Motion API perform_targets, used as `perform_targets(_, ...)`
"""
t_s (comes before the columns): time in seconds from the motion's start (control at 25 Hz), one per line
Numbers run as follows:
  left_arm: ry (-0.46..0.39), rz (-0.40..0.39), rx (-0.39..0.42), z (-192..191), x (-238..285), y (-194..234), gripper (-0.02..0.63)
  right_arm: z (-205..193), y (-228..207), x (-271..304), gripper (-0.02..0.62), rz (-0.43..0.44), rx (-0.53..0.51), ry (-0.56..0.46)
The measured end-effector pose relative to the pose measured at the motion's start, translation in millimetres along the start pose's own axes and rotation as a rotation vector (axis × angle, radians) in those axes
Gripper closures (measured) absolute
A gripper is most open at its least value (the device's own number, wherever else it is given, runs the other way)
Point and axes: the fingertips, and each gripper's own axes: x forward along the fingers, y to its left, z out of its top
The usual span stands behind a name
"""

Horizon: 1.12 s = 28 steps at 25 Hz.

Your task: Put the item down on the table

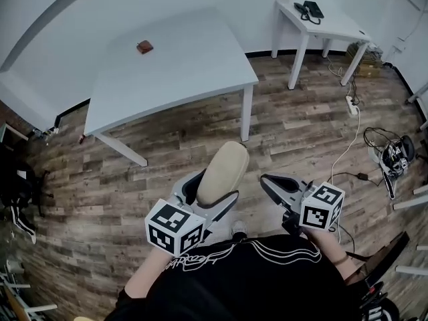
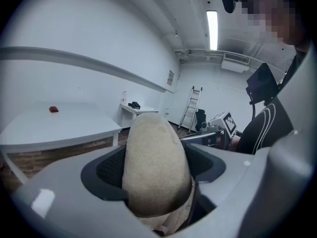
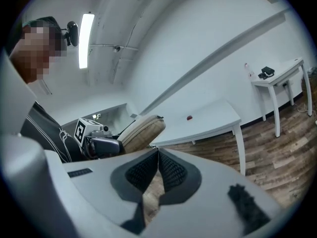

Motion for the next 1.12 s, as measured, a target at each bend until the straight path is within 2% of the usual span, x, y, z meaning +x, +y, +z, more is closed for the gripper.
perform_targets(0.2, -0.008, 0.02, 0.036, 45.4, 29.3, 78.5, 0.227, 55.6, -46.0, 64.5, 0.588, 0.001, -0.013, -0.015)
perform_targets(0.4, -0.012, 0.049, 0.006, 55.2, 51.0, 127.4, 0.227, 77.3, -69.9, 98.6, 0.588, 0.032, -0.001, -0.026)
perform_targets(0.68, -0.001, 0.086, -0.05, 66.7, 89.2, 194.2, 0.227, 109.9, -118.7, 156.2, 0.588, 0.081, -0.017, 0.019)
perform_targets(0.8, 0.0, 0.114, -0.064, 78.7, 110.2, 233.1, 0.227, 123.2, -151.1, 188.7, 0.588, 0.091, -0.021, 0.047)
perform_targets(0.96, 0.01, 0.144, -0.104, 93.6, 143.1, 288.2, 0.227, 142.7, -205.8, 228.2, 0.588, 0.066, -0.011, 0.09)
perform_targets(1.12, 0.02, 0.201, -0.109, 108.4, 173.2, 350.4, 0.227, 162.1, -257.4, 265.5, 0.588, 0.046, -0.002, 0.127)
